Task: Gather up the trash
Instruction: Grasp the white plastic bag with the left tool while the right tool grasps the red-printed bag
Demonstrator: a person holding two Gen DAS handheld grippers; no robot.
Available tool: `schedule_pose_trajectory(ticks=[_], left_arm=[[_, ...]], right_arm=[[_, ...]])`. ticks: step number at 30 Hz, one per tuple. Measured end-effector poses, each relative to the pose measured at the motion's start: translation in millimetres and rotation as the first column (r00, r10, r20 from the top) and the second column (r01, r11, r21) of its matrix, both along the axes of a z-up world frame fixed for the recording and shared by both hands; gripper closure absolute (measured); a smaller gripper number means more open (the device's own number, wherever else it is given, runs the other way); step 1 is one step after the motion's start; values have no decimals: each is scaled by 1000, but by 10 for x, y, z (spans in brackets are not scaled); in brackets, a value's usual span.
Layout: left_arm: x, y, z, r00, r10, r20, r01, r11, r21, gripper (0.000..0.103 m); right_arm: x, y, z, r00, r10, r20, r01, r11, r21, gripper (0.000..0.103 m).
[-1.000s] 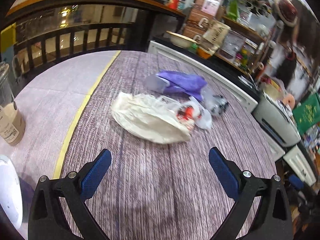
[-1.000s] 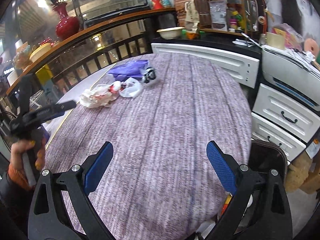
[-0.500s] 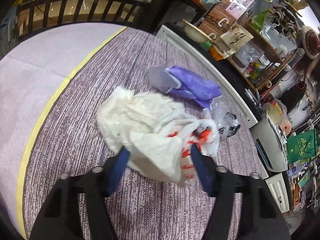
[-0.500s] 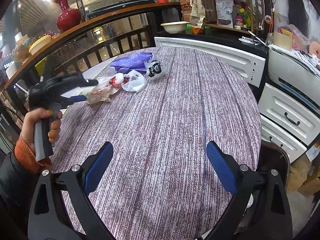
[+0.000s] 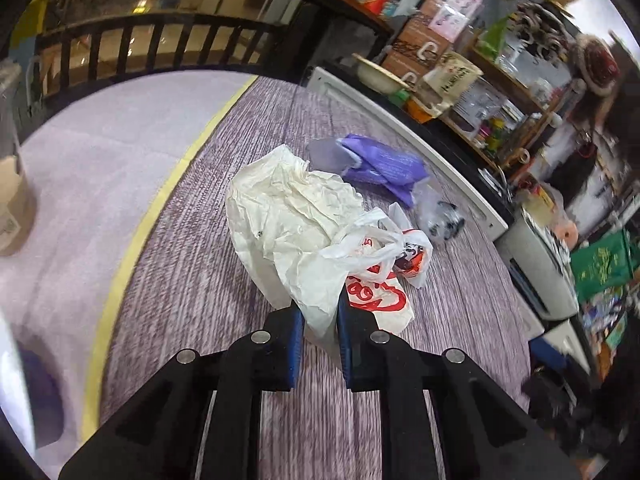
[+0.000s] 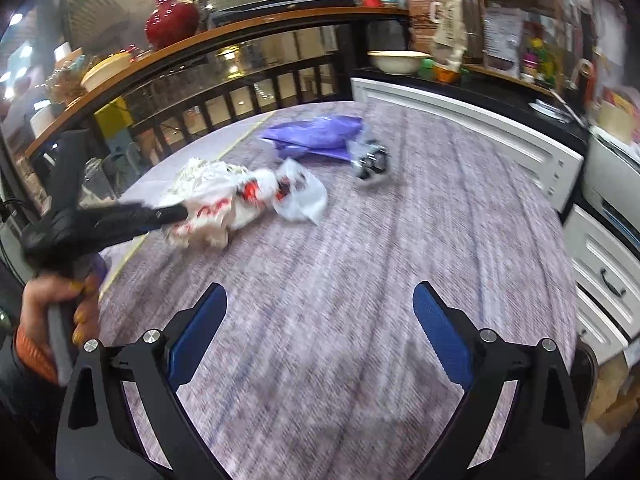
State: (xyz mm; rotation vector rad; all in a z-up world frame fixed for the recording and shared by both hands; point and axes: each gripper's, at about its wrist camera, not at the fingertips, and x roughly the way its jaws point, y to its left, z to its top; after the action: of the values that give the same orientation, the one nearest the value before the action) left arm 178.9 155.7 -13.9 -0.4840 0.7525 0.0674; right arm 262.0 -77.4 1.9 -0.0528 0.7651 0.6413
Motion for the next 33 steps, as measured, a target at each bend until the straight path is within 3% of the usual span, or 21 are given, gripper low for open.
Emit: schedule_pose_trajectory(ticks=[2,9,16,19,22,24,25,29,33], left_arm=[[-140,-34,21,1000,-25,0,25,1000,16,87],[-361,-66,-114,995,-79,-62,79,997,0,87],[-380,-74,-186,989,-116,-97,114,993,-22,87],[-411,-67,-203,989,-113,-98,112,994,-19,87],[-443,-75,-192,988,-117,-98,118,993,0,87],[-455,-102,-183,988,-120,-100,122,993,8,87],[-462,-101,-185,988,-118,-101,120,993,9,87],[-483,-79,-203,989,-105,-101,106,994,8,87],[-502,-98,-184,990,-104,-90,105,994,6,87]], right_arm=[[69,103,-2,999,30,-16,-30,999,17,10],[161,532,-192,986,149,-69,-153,987,-55,10],[170,923,-270,967,253,27,-243,950,-195,10],[302,1056,-336,962,273,19,-262,936,-234,22],[393,1146,-425,958,285,-2,-275,921,-277,42],[452,1163,-501,957,287,-41,-287,915,-282,76],[460,1149,-516,963,268,-35,-267,920,-288,83],[470,978,-457,975,217,-50,-222,949,-226,95],[394,754,-308,986,167,-17,-168,968,-189,96]])
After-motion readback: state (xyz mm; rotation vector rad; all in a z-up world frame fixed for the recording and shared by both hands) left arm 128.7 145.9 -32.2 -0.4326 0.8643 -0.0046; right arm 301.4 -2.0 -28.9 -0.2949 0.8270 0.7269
